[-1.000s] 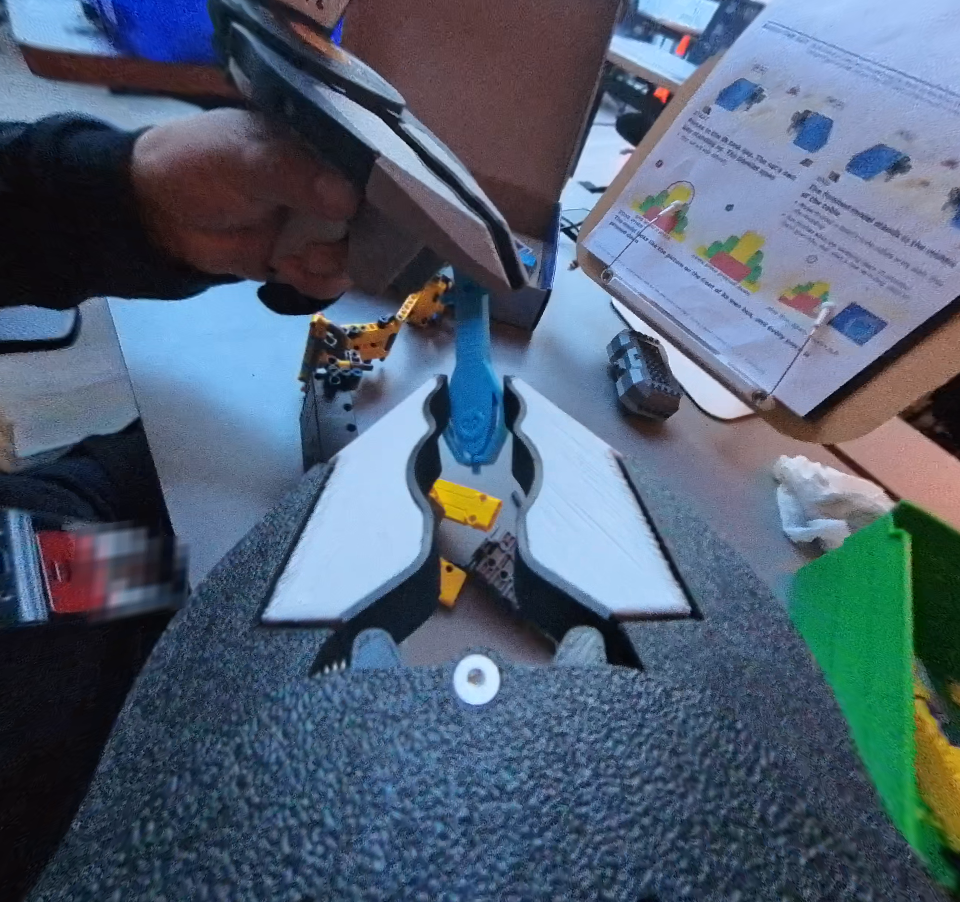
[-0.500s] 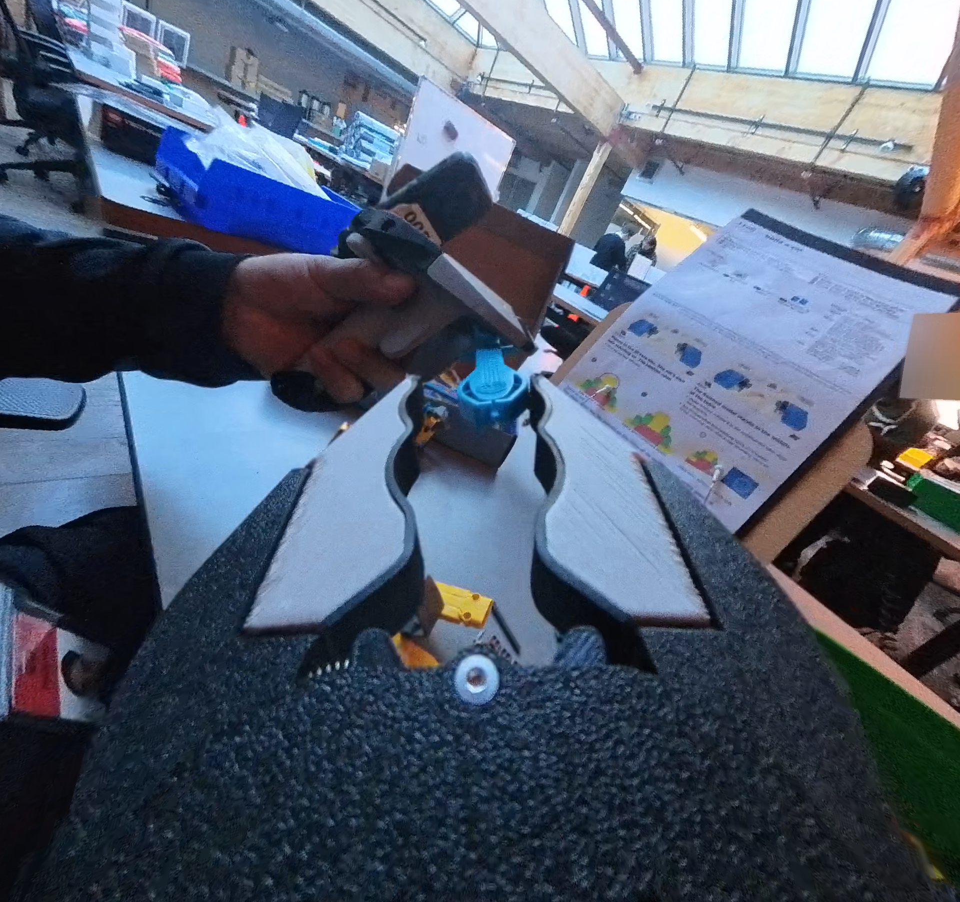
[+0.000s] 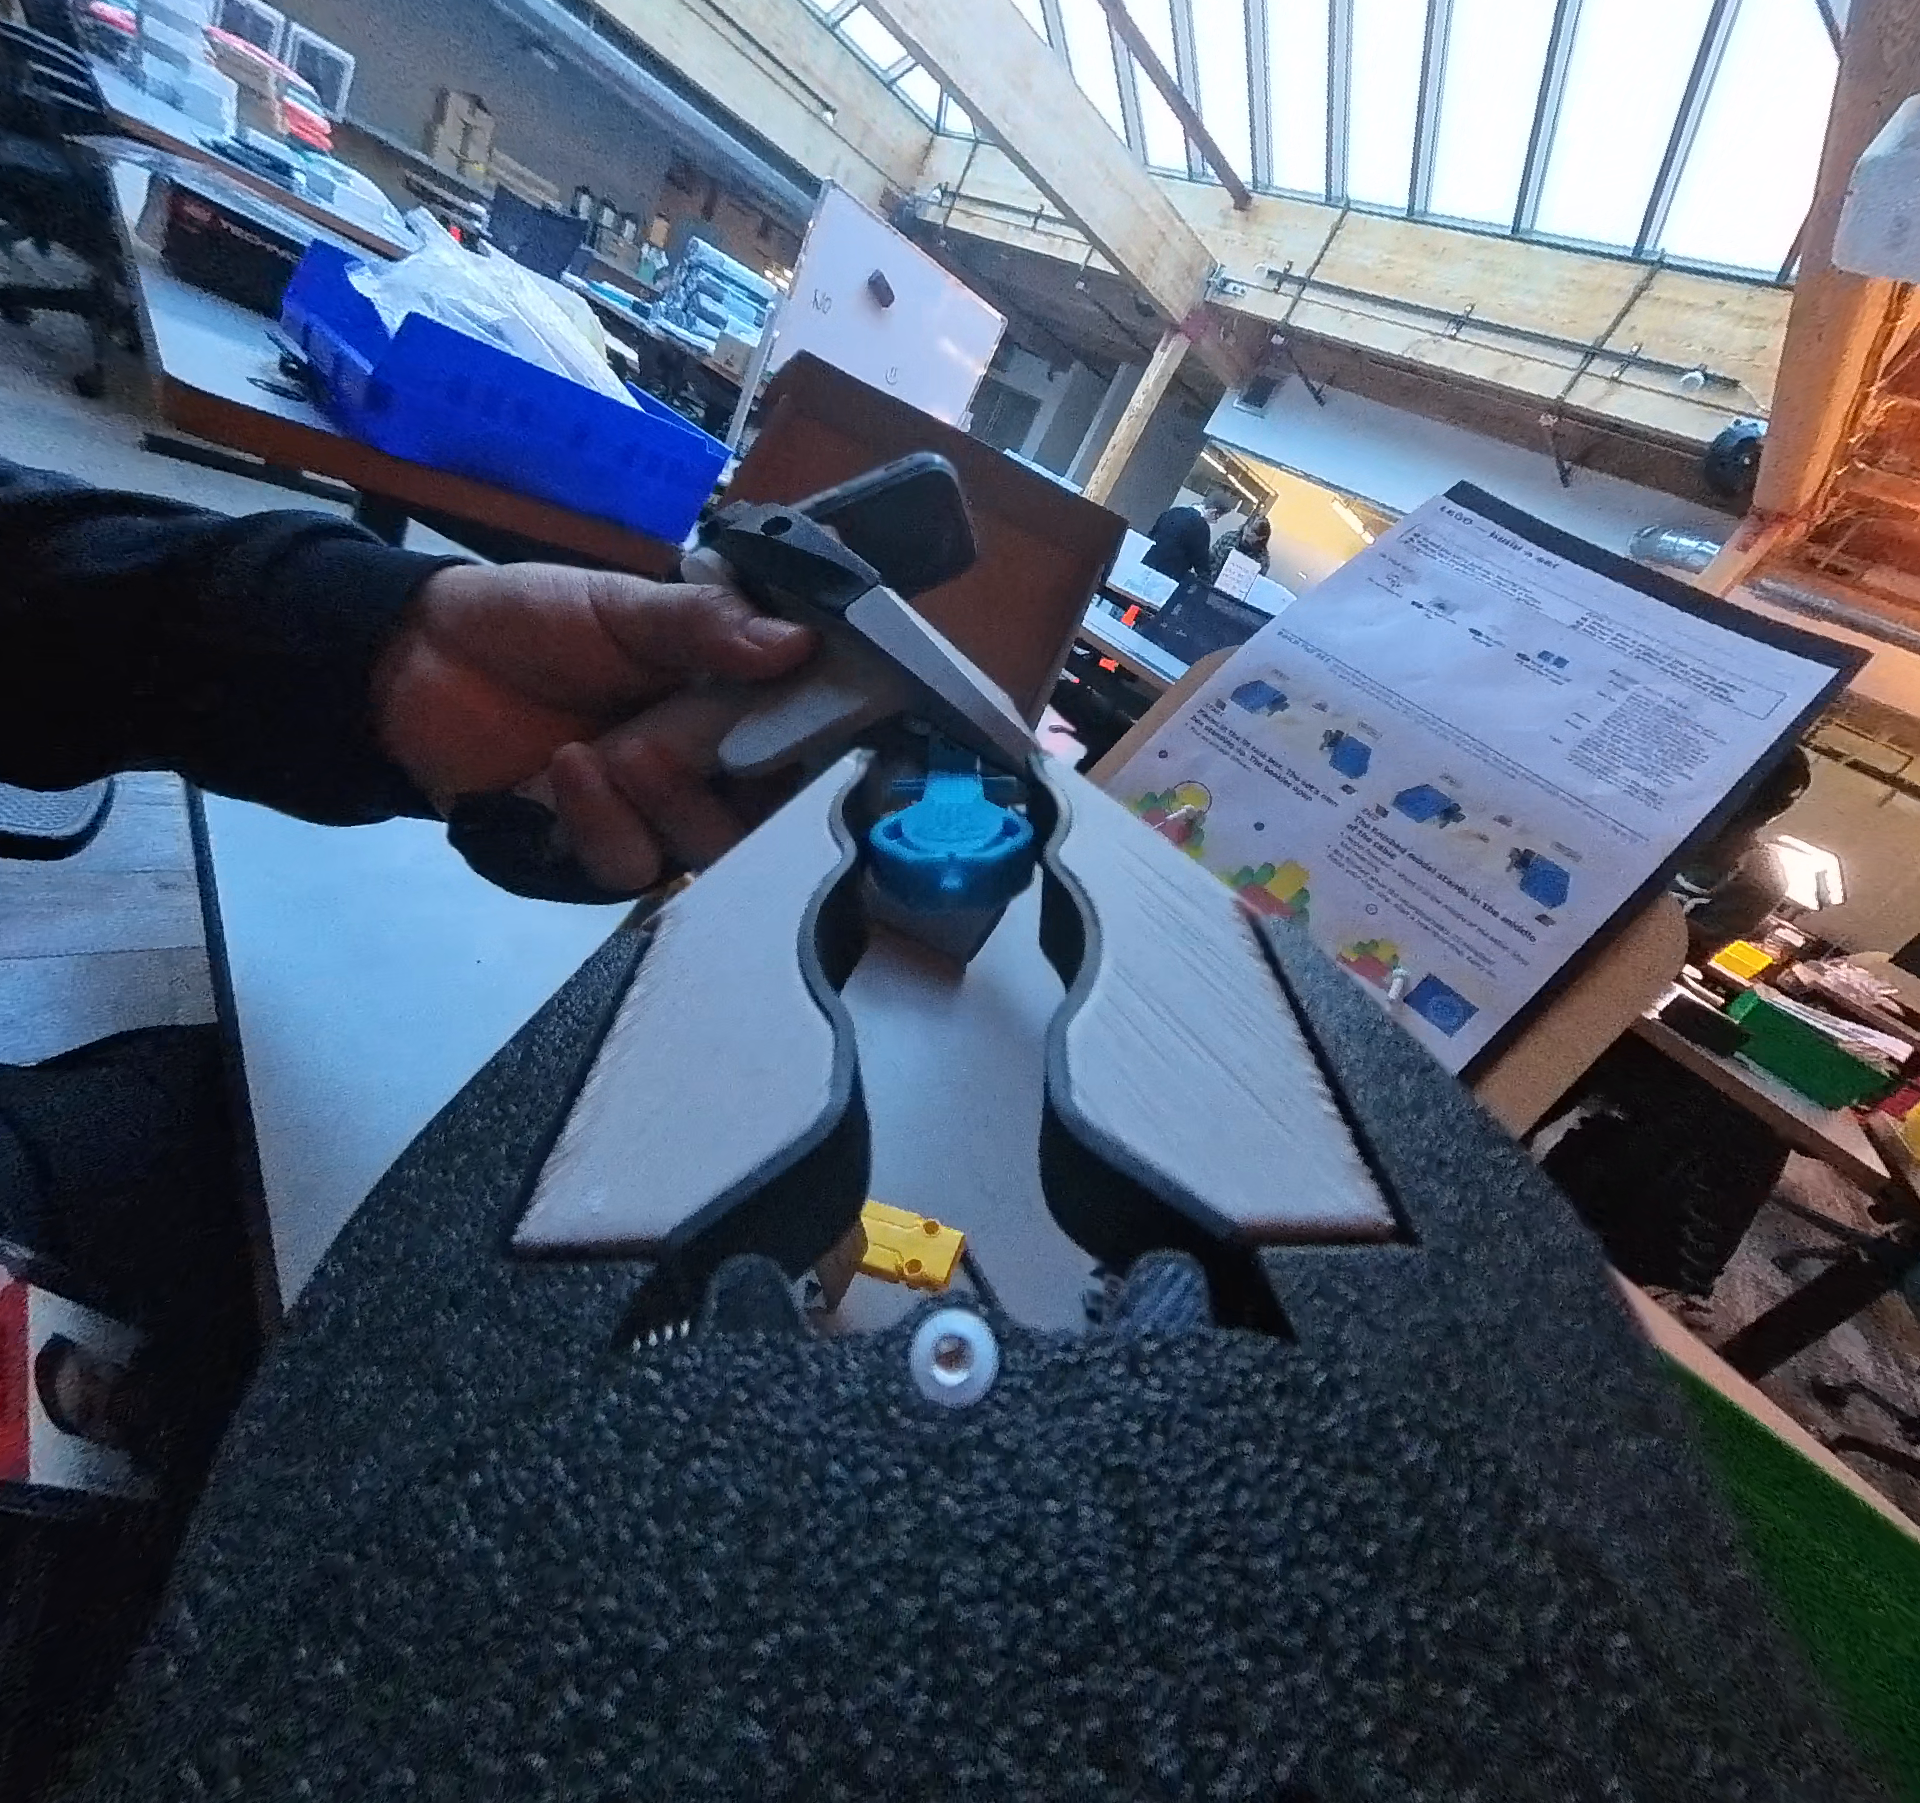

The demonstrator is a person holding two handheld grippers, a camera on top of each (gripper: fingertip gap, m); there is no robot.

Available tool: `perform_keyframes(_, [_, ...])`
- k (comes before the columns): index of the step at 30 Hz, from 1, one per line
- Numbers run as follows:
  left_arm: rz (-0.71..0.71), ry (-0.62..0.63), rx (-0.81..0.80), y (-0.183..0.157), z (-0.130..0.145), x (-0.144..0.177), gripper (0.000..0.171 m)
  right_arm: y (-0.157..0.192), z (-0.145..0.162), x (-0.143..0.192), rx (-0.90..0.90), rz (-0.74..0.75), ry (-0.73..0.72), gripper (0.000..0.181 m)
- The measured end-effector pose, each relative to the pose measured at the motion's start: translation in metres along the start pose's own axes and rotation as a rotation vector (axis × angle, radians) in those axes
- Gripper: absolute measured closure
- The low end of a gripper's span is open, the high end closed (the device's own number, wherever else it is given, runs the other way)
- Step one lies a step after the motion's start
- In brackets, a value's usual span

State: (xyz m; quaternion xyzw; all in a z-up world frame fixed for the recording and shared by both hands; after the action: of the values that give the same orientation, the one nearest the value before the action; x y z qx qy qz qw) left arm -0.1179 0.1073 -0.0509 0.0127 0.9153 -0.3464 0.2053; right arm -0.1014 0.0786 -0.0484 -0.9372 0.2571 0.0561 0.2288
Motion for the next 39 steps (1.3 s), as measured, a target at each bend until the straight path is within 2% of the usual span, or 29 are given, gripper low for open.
perform_keyframes(6, [0.008, -0.044, 0.027, 0.008, -0.002, -0.002, 0.169, -0.002, 0.006, -0.001, -0.031, 0.017, 0.003, 0.151])
perform_keyframes(13, [0.014, -0.055, 0.048, 0.013, 0.004, -0.009, 0.169, -0.004, 0.007, -0.001, -0.049, 0.018, 0.0, 0.162])
perform_keyframes(16, [0.002, 0.01, 0.001, 0.015, 0.008, -0.006, 0.168, -0.003, 0.01, 0.001, -0.081, -0.001, 0.017, 0.162])
perform_keyframes(18, [-0.049, 0.051, -0.103, 0.011, -0.003, 0.001, 0.145, -0.007, 0.014, 0.004, -0.133, -0.002, 0.041, 0.162])
perform_keyframes(20, [-0.157, 0.144, -0.268, 0.009, -0.013, 0.016, 0.137, -0.012, 0.019, 0.008, -0.195, -0.003, 0.073, 0.162])
perform_keyframes(21, [-0.241, 0.237, -0.38, 0.012, -0.015, 0.026, 0.13, -0.015, 0.022, 0.011, -0.23, -0.005, 0.09, 0.162])
perform_keyframes(23, [-0.427, 0.48, -0.616, 0.028, -0.009, 0.05, 0.126, -0.017, 0.026, 0.018, -0.297, -0.021, 0.11, 0.162])
perform_keyframes(25, [-0.528, 0.709, -0.748, 0.044, 0.004, 0.069, 0.122, -0.018, 0.029, 0.023, -0.342, -0.032, 0.115, 0.162])
perform_keyframes(29, [-0.498, 1.056, -0.694, 0.069, 0.051, 0.088, 0.116, -0.014, 0.037, 0.028, -0.437, -0.066, 0.153, 0.162])
perform_keyframes(32, [-0.51, 1.246, -0.626, 0.087, 0.076, 0.105, 0.113, -0.009, 0.056, 0.031, -0.5, -0.069, 0.245, 0.161])
perform_keyframes(34, [-0.538, 1.257, -0.601, 0.094, 0.08, 0.107, 0.138, 0.001, 0.072, 0.035, -0.524, -0.074, 0.321, 0.161])
perform_keyframes(36, [-0.526, 1.274, -0.558, 0.093, 0.086, 0.11, 0.151, 0.013, 0.088, 0.041, -0.534, -0.082, 0.395, 0.166])
perform_keyframes(39, [-0.509, 1.287, -0.52, 0.088, 0.096, 0.112, 0.166, 0.029, 0.104, 0.047, -0.55, -0.092, 0.46, 0.161])
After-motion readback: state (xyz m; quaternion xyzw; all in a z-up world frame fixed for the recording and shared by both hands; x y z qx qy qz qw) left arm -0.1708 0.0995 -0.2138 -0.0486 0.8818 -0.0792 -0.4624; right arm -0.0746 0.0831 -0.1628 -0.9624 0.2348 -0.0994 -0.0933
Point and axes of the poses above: each gripper's, where its closed fingertips meet, x back along the fingers, z out of its underside, y = z × x across the jaws, the point moved 1 cm from there along x, back along the fingers, and after that the axes turned 13 degrees about z, right-handed, at the moved point
